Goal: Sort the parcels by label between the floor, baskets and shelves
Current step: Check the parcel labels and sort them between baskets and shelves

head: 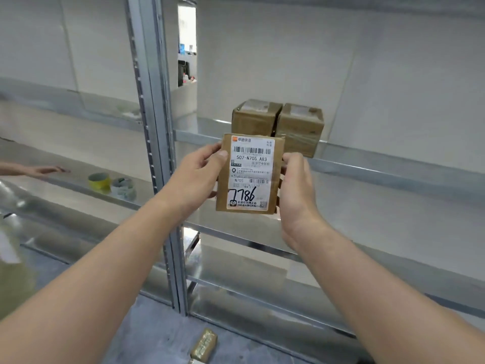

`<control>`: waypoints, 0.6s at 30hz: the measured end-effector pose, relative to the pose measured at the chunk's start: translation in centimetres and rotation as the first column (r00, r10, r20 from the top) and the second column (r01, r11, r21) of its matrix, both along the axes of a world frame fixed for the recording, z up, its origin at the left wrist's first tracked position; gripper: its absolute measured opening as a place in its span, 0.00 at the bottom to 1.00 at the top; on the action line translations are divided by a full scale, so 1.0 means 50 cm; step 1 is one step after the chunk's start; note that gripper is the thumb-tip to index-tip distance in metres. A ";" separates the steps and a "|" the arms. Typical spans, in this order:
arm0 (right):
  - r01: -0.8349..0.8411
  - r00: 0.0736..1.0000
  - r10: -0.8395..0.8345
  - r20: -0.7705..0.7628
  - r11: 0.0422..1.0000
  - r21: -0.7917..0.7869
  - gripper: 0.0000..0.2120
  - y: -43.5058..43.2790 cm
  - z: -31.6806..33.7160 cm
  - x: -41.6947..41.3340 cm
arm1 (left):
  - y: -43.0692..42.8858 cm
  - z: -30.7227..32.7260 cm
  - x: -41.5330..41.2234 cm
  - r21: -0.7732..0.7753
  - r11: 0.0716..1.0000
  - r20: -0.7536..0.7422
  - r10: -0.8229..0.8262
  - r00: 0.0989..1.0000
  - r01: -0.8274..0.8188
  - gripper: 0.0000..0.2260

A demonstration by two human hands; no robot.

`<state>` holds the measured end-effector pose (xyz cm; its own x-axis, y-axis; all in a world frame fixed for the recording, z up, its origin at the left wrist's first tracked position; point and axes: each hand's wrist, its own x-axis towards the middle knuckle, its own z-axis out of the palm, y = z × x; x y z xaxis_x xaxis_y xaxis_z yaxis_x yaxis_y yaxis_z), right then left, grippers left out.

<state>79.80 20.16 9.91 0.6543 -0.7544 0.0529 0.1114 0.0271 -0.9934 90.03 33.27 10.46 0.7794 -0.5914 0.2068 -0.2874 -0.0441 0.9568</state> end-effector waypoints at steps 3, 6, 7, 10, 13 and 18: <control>-0.008 0.998 0.011 0.063 0.999 -0.052 0.15 -0.004 0.077 -0.030 | -0.004 0.085 -0.036 -0.036 0.999 0.076 -0.006 0.997 0.009 0.13; 0.011 0.991 0.001 0.133 0.996 -0.084 0.13 -0.006 0.143 -0.050 | -0.013 0.153 -0.061 -0.075 0.997 0.137 -0.017 0.990 0.027 0.14; 0.024 0.989 -0.011 0.148 0.996 -0.090 0.13 -0.008 0.161 -0.055 | -0.015 0.172 -0.068 -0.085 0.996 0.146 -0.024 0.989 0.036 0.15; 0.057 0.984 -0.037 0.172 0.992 -0.116 0.14 0.000 0.212 -0.068 | -0.021 0.217 -0.079 -0.116 0.991 0.157 -0.042 0.987 0.061 0.15; 0.093 0.979 -0.066 0.193 0.986 -0.139 0.14 0.007 0.252 -0.074 | -0.025 0.258 -0.076 -0.149 0.983 0.162 -0.082 0.983 0.106 0.15; 0.207 0.952 -0.145 0.270 0.953 -0.220 0.14 0.007 0.308 -0.067 | -0.044 0.315 -0.044 -0.195 0.963 0.208 -0.147 0.967 0.188 0.14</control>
<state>76.43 20.51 25.32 0.4545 -0.7999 0.3919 0.3355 -0.2538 -0.9072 87.81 31.08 26.19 0.6068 -0.6370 0.4754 -0.4502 0.2174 0.8661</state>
